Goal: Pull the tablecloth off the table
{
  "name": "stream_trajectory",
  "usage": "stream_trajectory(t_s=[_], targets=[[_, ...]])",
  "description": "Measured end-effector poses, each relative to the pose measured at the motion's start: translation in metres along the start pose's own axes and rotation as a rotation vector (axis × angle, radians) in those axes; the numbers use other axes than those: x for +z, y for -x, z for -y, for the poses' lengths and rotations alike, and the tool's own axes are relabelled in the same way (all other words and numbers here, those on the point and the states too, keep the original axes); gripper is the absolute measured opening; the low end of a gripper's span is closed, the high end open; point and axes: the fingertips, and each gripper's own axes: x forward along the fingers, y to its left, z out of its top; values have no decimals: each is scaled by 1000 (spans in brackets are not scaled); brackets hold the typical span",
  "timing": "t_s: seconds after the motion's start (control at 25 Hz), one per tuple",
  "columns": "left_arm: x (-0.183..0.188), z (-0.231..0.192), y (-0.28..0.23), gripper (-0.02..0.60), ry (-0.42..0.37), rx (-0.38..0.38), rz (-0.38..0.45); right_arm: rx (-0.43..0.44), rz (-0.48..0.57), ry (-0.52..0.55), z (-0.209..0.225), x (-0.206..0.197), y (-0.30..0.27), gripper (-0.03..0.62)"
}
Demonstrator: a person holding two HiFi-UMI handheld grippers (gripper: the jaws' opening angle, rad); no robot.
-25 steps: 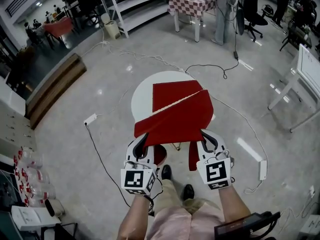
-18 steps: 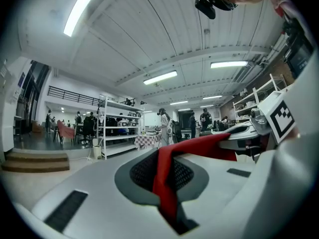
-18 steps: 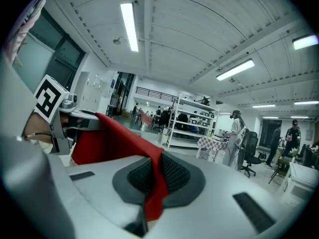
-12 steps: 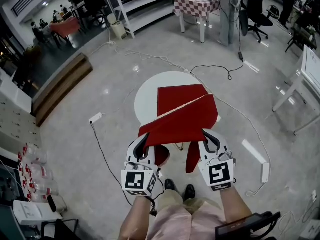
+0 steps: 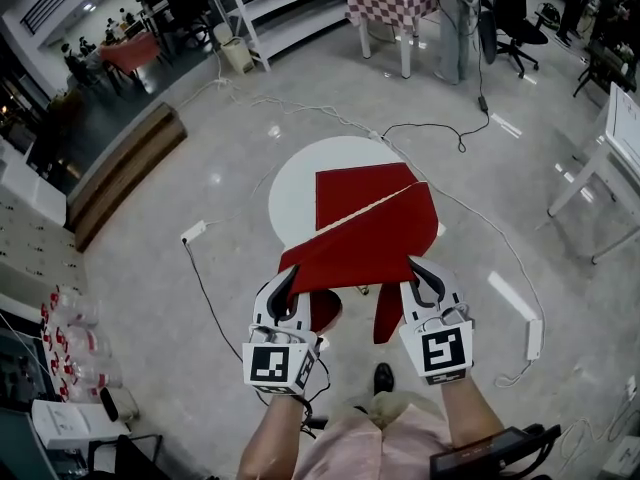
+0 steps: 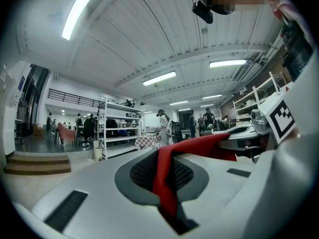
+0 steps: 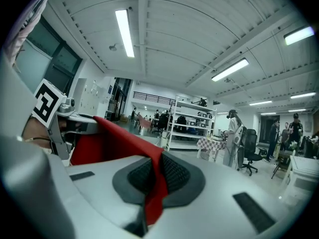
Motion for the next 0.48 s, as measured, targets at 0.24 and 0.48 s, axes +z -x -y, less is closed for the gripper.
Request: stream_trajectory(t_s=[0.24, 0.48], targets=[[1, 7, 5, 32, -10, -1, 4, -11, 18, -16, 1, -1, 8, 23], [6, 11, 26, 32, -10, -28, 10, -43, 18, -17, -11, 3, 29, 23]])
